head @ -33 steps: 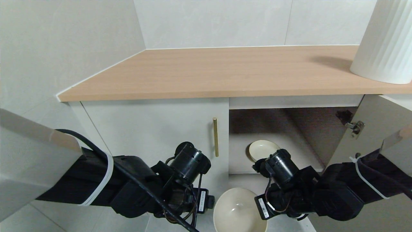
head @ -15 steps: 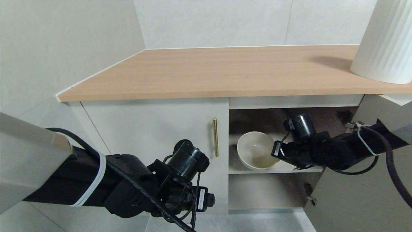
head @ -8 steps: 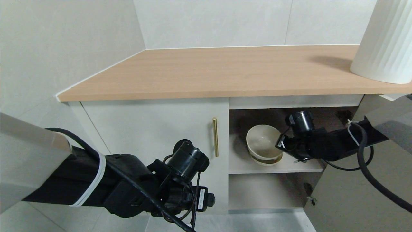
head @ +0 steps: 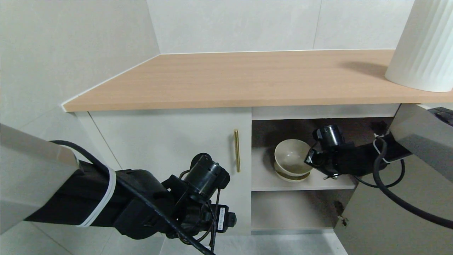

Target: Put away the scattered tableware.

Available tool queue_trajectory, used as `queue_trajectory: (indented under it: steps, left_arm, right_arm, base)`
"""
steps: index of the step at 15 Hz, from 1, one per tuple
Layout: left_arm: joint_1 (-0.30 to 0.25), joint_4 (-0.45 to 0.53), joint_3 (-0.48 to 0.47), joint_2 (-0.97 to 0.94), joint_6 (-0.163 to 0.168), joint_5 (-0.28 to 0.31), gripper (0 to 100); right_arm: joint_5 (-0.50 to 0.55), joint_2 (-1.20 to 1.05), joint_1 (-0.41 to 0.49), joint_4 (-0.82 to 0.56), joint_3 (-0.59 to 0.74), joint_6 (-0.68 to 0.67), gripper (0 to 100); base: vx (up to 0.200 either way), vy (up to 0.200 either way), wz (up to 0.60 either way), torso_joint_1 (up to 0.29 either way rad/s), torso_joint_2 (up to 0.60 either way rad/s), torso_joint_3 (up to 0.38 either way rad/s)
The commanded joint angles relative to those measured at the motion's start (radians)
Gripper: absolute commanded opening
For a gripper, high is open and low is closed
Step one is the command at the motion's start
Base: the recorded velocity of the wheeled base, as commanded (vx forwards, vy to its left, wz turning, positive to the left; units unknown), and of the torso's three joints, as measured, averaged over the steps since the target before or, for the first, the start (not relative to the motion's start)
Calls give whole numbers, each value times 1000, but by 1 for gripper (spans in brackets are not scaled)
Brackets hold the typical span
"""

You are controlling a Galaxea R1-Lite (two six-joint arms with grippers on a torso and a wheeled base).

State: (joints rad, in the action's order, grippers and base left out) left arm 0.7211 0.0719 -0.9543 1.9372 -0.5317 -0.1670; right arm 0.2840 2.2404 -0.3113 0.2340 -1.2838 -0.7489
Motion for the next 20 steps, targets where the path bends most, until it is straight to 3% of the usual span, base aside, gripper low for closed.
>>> queue_trajectory:
  steps: [1, 13, 14, 20]
  left_arm:
    - [1, 0, 0, 0, -1, 0, 100]
    - [0, 0, 0, 2, -1, 0, 100]
    - [0, 0, 0, 2, -1, 0, 100]
    - [0, 0, 0, -1, 1, -23, 100]
  right_arm:
    - [0, 21, 0, 1, -14, 0, 0]
    - [0, 41, -11, -2, -23, 5, 0]
    - [0, 39, -15, -4, -20, 5, 100]
    - [-13, 24, -26, -27, -9, 6, 100]
  base:
    - [0, 0, 0, 0, 0, 0]
    - [0, 0, 0, 0, 0, 0]
    - [0, 0, 0, 0, 0, 0]
    - [0, 0, 0, 0, 0, 0]
